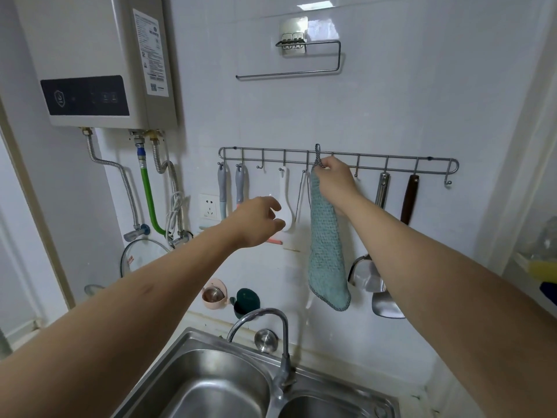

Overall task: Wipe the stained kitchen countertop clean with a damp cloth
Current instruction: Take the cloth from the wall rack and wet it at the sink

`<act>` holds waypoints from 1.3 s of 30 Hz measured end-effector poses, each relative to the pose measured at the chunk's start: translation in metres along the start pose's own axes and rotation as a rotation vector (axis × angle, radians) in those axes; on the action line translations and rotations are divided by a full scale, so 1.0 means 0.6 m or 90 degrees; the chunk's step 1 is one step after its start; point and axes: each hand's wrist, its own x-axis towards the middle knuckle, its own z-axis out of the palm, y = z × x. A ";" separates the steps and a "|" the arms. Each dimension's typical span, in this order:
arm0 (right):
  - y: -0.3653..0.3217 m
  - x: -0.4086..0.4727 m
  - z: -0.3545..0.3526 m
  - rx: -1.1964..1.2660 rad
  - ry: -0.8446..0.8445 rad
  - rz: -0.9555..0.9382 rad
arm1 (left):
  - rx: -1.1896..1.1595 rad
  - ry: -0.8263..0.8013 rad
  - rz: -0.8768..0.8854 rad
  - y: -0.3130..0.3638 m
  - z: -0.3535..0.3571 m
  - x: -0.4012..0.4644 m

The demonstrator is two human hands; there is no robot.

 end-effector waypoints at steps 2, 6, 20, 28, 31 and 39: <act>-0.014 -0.016 0.008 0.012 -0.073 0.000 | -0.049 0.011 -0.015 -0.002 0.002 0.003; -0.035 -0.061 0.040 0.040 -0.207 -0.049 | -0.286 -0.067 -0.082 -0.020 -0.001 -0.018; 0.012 -0.191 0.184 0.026 -0.514 0.119 | -0.473 0.056 -0.174 -0.200 -0.016 -0.159; -0.020 -0.252 0.318 0.190 -0.390 0.192 | -0.407 -0.015 -0.223 -0.342 -0.091 -0.269; -0.041 -0.273 0.360 0.177 -0.312 0.166 | -0.410 -0.184 -0.289 -0.395 -0.124 -0.319; -0.041 -0.324 0.422 0.090 -0.222 0.181 | -0.792 0.123 -0.422 -0.508 -0.145 -0.384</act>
